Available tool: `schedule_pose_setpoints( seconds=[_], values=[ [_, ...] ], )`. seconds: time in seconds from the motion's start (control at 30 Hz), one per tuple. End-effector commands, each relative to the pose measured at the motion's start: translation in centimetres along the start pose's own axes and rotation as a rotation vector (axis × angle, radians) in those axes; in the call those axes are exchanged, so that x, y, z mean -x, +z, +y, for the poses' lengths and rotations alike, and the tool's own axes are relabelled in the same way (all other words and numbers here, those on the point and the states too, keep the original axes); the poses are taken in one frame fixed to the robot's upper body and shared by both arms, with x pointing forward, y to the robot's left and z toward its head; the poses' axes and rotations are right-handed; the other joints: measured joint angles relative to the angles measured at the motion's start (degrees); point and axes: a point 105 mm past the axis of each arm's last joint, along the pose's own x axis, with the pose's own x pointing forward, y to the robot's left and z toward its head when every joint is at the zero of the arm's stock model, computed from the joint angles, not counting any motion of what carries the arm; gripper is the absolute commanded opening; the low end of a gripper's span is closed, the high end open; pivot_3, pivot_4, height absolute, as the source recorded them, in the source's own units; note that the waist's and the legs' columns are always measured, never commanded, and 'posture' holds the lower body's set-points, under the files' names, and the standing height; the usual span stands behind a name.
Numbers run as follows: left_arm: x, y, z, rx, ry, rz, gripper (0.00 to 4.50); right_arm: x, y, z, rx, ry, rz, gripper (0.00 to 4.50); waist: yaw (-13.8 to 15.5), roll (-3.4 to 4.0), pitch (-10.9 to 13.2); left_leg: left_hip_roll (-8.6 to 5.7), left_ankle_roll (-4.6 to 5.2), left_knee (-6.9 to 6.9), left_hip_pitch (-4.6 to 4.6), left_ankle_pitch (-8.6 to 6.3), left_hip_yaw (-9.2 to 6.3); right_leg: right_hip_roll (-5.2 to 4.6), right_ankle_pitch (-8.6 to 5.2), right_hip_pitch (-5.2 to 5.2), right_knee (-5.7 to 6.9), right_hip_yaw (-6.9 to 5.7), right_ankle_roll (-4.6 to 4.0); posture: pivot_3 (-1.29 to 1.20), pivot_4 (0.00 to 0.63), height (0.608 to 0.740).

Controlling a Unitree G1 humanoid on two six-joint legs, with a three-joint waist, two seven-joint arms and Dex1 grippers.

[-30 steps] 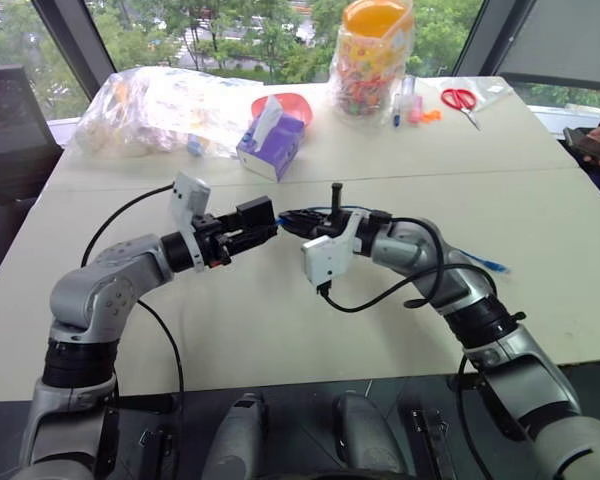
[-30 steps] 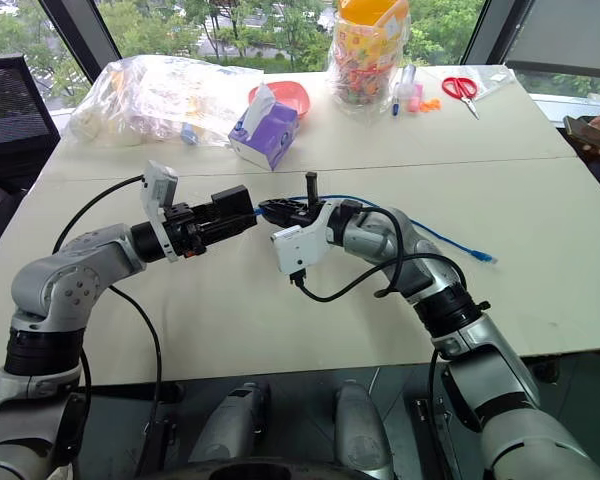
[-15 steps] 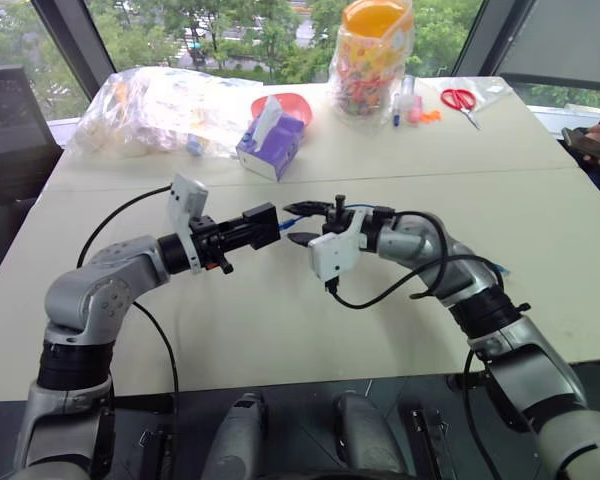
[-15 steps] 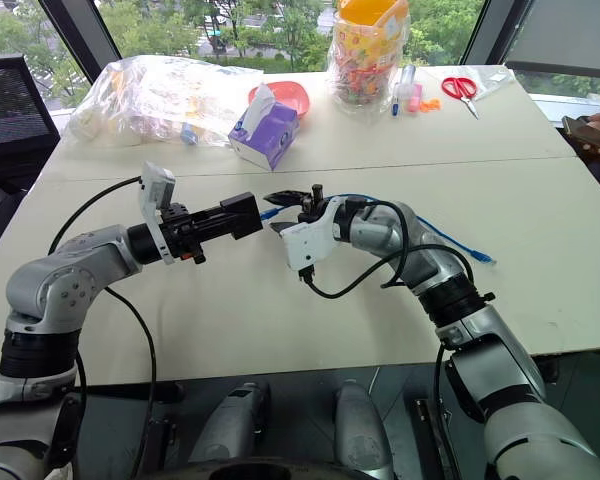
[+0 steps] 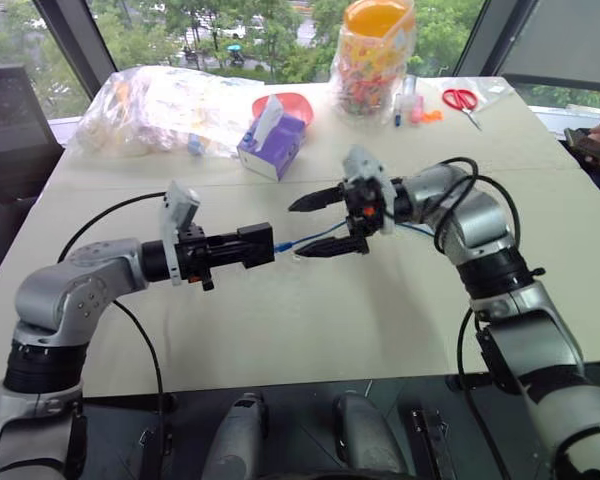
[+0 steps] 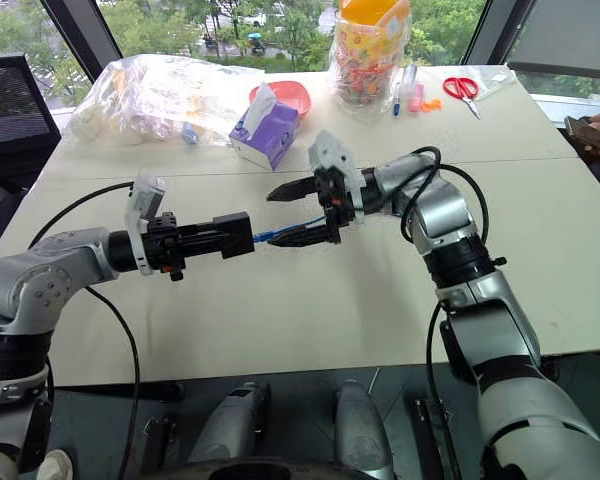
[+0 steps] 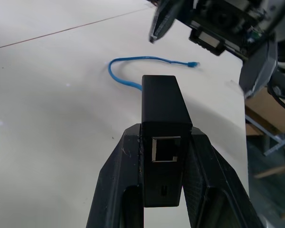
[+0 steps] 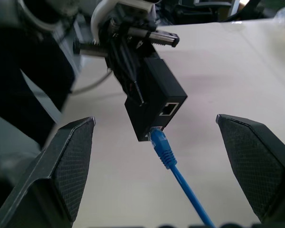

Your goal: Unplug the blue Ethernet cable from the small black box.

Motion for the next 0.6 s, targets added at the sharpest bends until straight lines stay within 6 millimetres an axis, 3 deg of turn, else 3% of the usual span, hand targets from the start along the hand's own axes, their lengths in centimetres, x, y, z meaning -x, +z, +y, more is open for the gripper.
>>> schedule_pose_setpoints(
  seconds=[0.03,0.23,0.37,0.6],
  values=[
    [0.2,2.1,-1.1,-0.089,-0.033,-0.037,0.47,-0.5,0.7,0.0,-0.120,0.036,-0.056,4.27,0.0,0.00,0.0,0.00,0.00,0.00,-0.03,0.00,0.00,0.00,0.00,-0.03,0.00,0.00,0.00,0.00,0.150,0.726],
    [0.2,2.7,-1.5,-0.109,-0.049,-0.044,0.47,-1.7,0.4,-0.8,-0.171,0.025,-0.062,4.27,-0.1,0.01,0.0,0.00,0.00,-0.02,-0.19,0.00,0.01,0.01,0.02,-0.19,0.00,-0.01,0.05,0.00,0.150,0.726],
    [0.4,2.9,-1.6,-0.112,-0.046,-0.043,0.47,-2.0,0.5,-1.0,-0.180,0.025,-0.069,3.03,-0.1,0.01,0.0,0.00,0.00,-0.03,-0.19,0.00,0.01,0.01,0.02,-0.20,0.01,-0.01,0.07,0.00,0.150,0.726],
    [0.6,3.0,-1.5,-0.111,-0.040,-0.040,0.47,-2.1,-0.2,-0.6,-0.189,0.048,-0.031,3.03,-0.1,0.01,0.0,-0.01,0.00,-0.03,-0.20,0.00,0.02,0.01,0.10,-0.20,0.00,-0.01,0.22,0.00,0.150,0.726]
  ],
)
